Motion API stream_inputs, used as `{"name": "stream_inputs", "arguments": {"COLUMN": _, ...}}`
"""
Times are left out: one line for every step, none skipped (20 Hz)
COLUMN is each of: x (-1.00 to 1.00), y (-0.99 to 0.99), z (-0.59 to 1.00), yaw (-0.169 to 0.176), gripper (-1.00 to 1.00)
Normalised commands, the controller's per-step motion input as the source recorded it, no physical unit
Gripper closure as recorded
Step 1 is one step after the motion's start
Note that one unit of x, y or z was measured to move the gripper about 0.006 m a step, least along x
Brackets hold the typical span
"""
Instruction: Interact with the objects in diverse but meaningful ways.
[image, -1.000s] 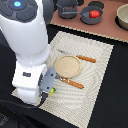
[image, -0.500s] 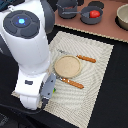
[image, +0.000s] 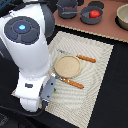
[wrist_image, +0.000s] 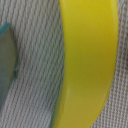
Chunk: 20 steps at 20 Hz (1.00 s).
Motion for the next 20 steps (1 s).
{"name": "stream_inputs", "arguments": {"x": 0.22, "y": -0.23, "z": 0.03, "yaw": 0.0, "gripper": 1.0}}
{"name": "stream_inputs", "arguments": {"x": 0.27, "y": -0.2, "z": 0.06, "yaw": 0.0, "gripper": 1.0}}
{"name": "stream_inputs", "arguments": {"x": 0.28, "y": -0.18, "z": 0.12, "yaw": 0.0, "gripper": 1.0}}
{"name": "stream_inputs", "arguments": {"x": 0.28, "y": -0.17, "z": 0.23, "yaw": 0.0, "gripper": 1.0}}
{"name": "stream_inputs", "arguments": {"x": 0.3, "y": -0.14, "z": 0.42, "yaw": 0.0, "gripper": 1.0}}
{"name": "stream_inputs", "arguments": {"x": 0.22, "y": -0.09, "z": 0.51, "yaw": 0.0, "gripper": 1.0}}
{"name": "stream_inputs", "arguments": {"x": 0.22, "y": -0.03, "z": 0.54, "yaw": 0.002, "gripper": 1.0}}
{"name": "stream_inputs", "arguments": {"x": 0.17, "y": 0.0, "z": 0.55, "yaw": 0.006, "gripper": 1.0}}
{"name": "stream_inputs", "arguments": {"x": 0.15, "y": 0.0, "z": 0.61, "yaw": 0.0, "gripper": 1.0}}
{"name": "stream_inputs", "arguments": {"x": 0.14, "y": 0.0, "z": 0.69, "yaw": 0.0, "gripper": 1.0}}
{"name": "stream_inputs", "arguments": {"x": 0.11, "y": 0.08, "z": 0.8, "yaw": 0.0, "gripper": 1.0}}
{"name": "stream_inputs", "arguments": {"x": 0.12, "y": 0.22, "z": 1.0, "yaw": 0.0, "gripper": 1.0}}
{"name": "stream_inputs", "arguments": {"x": 0.26, "y": 0.54, "z": 1.0, "yaw": -0.024, "gripper": 1.0}}
{"name": "stream_inputs", "arguments": {"x": 0.22, "y": 0.58, "z": 1.0, "yaw": -0.033, "gripper": 1.0}}
{"name": "stream_inputs", "arguments": {"x": 0.19, "y": 0.62, "z": 1.0, "yaw": -0.027, "gripper": 1.0}}
{"name": "stream_inputs", "arguments": {"x": 0.2, "y": 0.73, "z": 1.0, "yaw": -0.012, "gripper": 1.0}}
{"name": "stream_inputs", "arguments": {"x": 0.23, "y": 0.77, "z": 1.0, "yaw": -0.005, "gripper": 1.0}}
{"name": "stream_inputs", "arguments": {"x": 0.23, "y": 0.79, "z": 1.0, "yaw": -0.002, "gripper": 1.0}}
{"name": "stream_inputs", "arguments": {"x": 0.18, "y": 0.86, "z": 1.0, "yaw": 0.0, "gripper": 1.0}}
{"name": "stream_inputs", "arguments": {"x": 0.14, "y": 0.94, "z": 1.0, "yaw": 0.0, "gripper": 1.0}}
